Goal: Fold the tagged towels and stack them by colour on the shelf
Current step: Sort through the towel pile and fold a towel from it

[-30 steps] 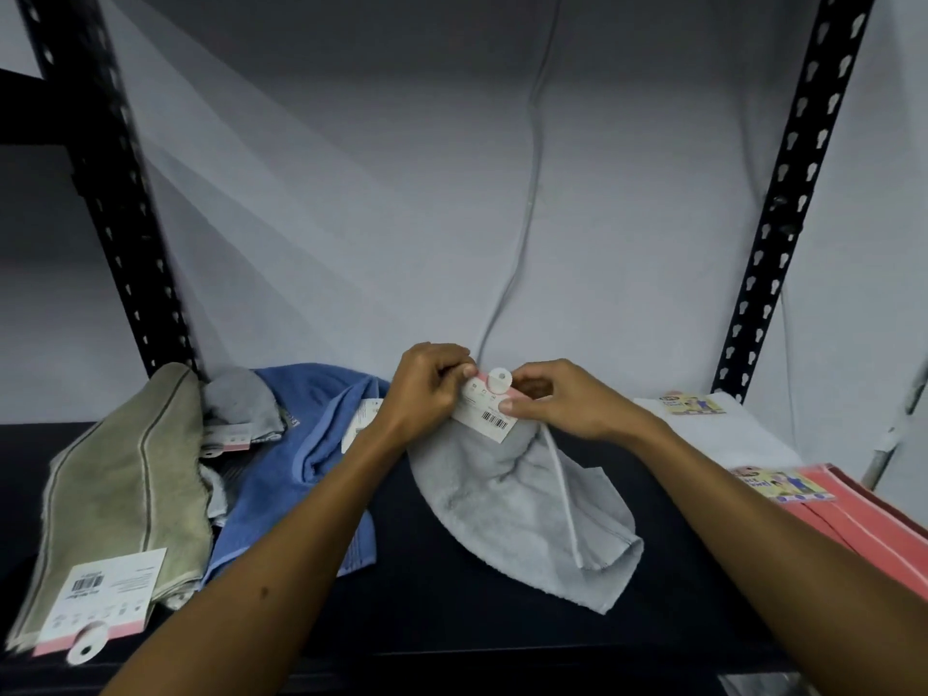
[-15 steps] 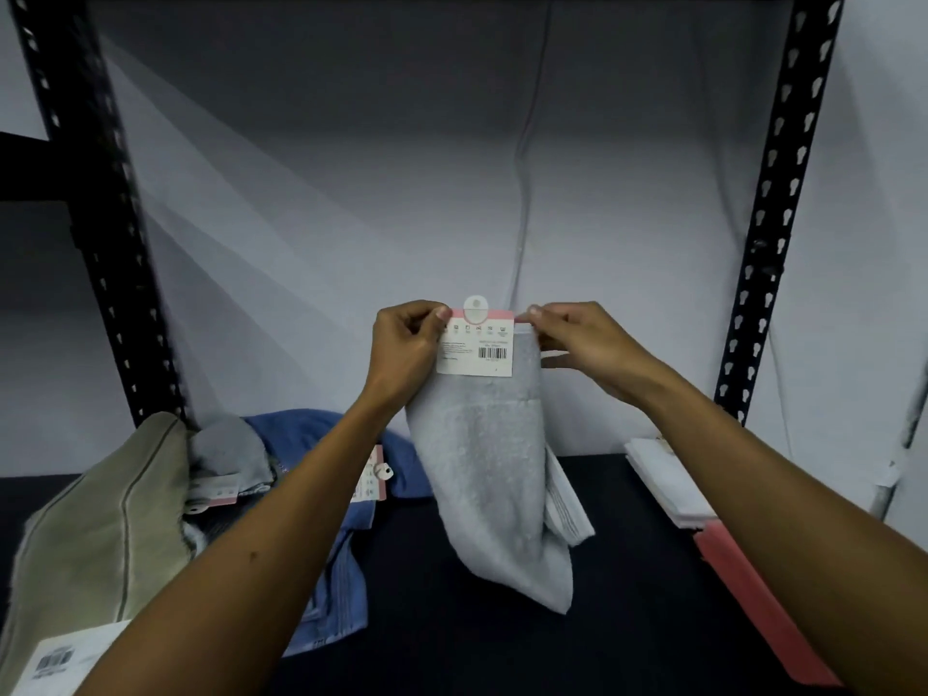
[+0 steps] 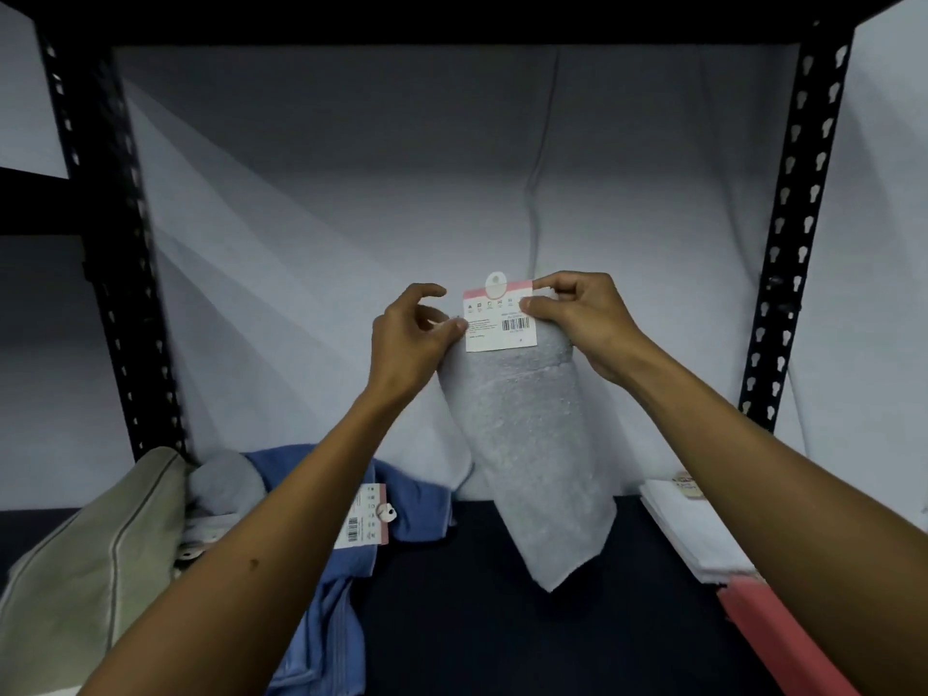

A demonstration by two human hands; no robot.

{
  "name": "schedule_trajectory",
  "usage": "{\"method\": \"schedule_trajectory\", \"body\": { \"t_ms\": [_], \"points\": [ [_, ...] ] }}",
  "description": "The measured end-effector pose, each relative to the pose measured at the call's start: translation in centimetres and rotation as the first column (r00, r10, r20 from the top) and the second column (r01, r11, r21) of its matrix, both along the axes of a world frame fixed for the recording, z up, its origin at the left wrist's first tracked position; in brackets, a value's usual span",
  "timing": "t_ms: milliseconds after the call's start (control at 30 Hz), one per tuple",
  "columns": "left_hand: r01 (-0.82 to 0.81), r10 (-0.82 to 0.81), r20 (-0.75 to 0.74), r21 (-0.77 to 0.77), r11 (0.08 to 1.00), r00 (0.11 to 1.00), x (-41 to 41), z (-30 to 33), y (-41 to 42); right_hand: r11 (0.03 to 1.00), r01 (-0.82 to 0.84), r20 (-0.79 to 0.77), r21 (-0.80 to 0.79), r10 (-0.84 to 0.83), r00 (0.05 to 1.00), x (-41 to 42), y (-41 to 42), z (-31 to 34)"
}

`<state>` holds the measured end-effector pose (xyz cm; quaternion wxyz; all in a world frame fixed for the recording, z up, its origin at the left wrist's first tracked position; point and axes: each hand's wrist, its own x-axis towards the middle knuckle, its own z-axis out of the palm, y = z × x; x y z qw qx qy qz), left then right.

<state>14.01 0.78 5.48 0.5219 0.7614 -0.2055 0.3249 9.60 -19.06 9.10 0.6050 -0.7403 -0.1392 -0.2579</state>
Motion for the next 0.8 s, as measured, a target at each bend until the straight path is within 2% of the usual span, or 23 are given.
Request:
{"method": "schedule_trajectory", "body": {
  "t_ms": [67, 100, 200, 267, 333, 400, 433, 500, 533, 600, 700, 800],
  "points": [
    [-0.139, 0.134, 0.115, 0.041, 0.989, 0.984, -0.1, -0.4, -0.7, 0.999, 0.011, 0.037, 0.047, -0.013, 0.999, 0.3, 0.7, -0.3],
    [-0.114, 0.108, 0.137, 0.04, 0.993, 0.985, -0.4, -0.7, -1.1, 0.997, 0.005, 0.064, 0.071, -0.01, 0.998, 0.3, 1.1, -0.6],
    [0.158, -0.158, 0.009, -0.058, 0.986, 0.987, -1.4, -1.1, -2.0, 0.989, -0.064, 0.104, 0.134, 0.051, 0.993, 0.2, 2.2, -1.6],
    [0.368, -0.393, -0.111, -0.192, 0.91, 0.913, -1.9, -1.3, -2.4, 0.968, -0.195, 0.022, 0.159, 0.194, 0.981, -0.1, 2.9, -2.4],
    [0.453, -0.506, -0.135, -0.296, 0.841, 0.852, -2.1, -1.7, -2.3, 0.945, -0.275, -0.052, 0.178, 0.288, 0.956, 0.0, 3.2, -3.0],
    [0.468, -0.528, -0.097, -0.35, 0.811, 0.844, -1.9, -2.2, -1.9, 0.944, -0.247, -0.064, 0.217, 0.266, 0.962, -0.1, 3.2, -3.3],
    [0.468, -0.528, -0.075, -0.371, 0.802, 0.846, -1.8, -2.4, -1.5, 0.966, -0.177, -0.042, 0.188, 0.188, 0.981, -0.1, 2.9, -3.4],
    [0.491, -0.546, -0.034, -0.392, 0.778, 0.837, -1.4, -2.6, -0.8, 0.999, -0.004, 0.042, 0.031, 0.003, 0.999, 0.2, 1.9, -3.5],
    [0.51, -0.556, -0.011, -0.386, 0.769, 0.831, -1.3, -2.5, -0.4, 0.999, 0.024, 0.063, -0.049, -0.021, 0.998, 0.3, 1.5, -3.6],
    [0.535, -0.561, 0.034, -0.356, 0.766, 0.827, -1.4, -1.9, 0.1, 0.991, -0.089, 0.013, -0.103, 0.09, 0.996, 0.1, 1.0, -3.6],
    [0.552, -0.565, 0.049, -0.293, 0.781, 0.824, -2.0, -1.2, 0.3, 0.948, -0.318, -0.05, -0.003, 0.317, 0.947, -0.2, 1.0, -3.3],
    [0.499, -0.507, 0.031, -0.235, 0.834, 0.862, -1.9, -1.4, 0.4, 0.974, -0.217, 0.039, -0.067, 0.22, 0.975, -0.3, 1.3, -3.0]
  ]
}}
